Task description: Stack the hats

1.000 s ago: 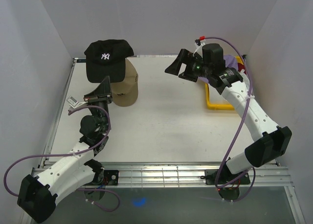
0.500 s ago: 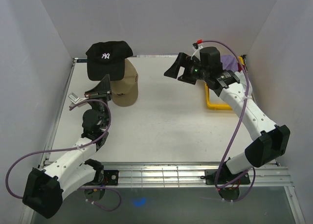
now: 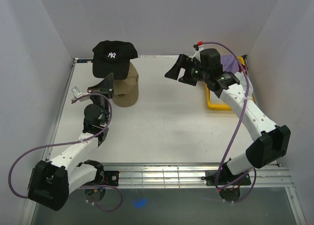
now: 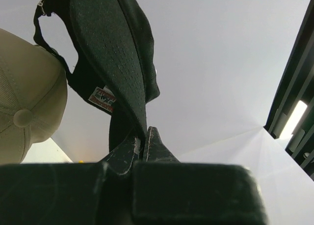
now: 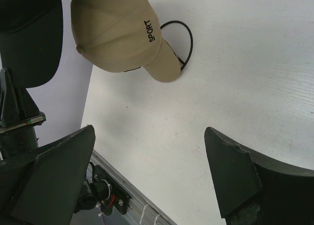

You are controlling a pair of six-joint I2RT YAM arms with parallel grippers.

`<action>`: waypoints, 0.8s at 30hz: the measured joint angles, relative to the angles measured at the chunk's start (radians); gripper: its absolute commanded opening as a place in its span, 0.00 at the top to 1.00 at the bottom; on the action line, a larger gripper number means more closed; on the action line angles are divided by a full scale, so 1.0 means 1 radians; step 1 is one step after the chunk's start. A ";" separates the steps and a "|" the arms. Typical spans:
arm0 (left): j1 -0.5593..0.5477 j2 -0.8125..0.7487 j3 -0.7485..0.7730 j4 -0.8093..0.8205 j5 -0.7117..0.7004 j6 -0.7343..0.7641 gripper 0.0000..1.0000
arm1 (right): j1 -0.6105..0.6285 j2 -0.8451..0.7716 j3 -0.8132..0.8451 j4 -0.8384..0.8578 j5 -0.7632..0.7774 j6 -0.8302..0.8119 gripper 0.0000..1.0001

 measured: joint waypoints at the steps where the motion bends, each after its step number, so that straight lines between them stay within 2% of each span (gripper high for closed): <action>1: 0.003 0.008 0.003 0.005 0.009 -0.002 1.00 | 0.000 -0.001 -0.003 0.005 0.000 0.000 0.03; 14: 0.039 0.053 0.032 0.027 0.080 -0.021 1.00 | 0.000 -0.009 -0.021 0.009 0.005 -0.002 0.03; 24: 0.039 -0.027 -0.054 0.036 0.082 -0.053 1.00 | 0.000 -0.015 -0.060 0.019 0.007 -0.003 0.03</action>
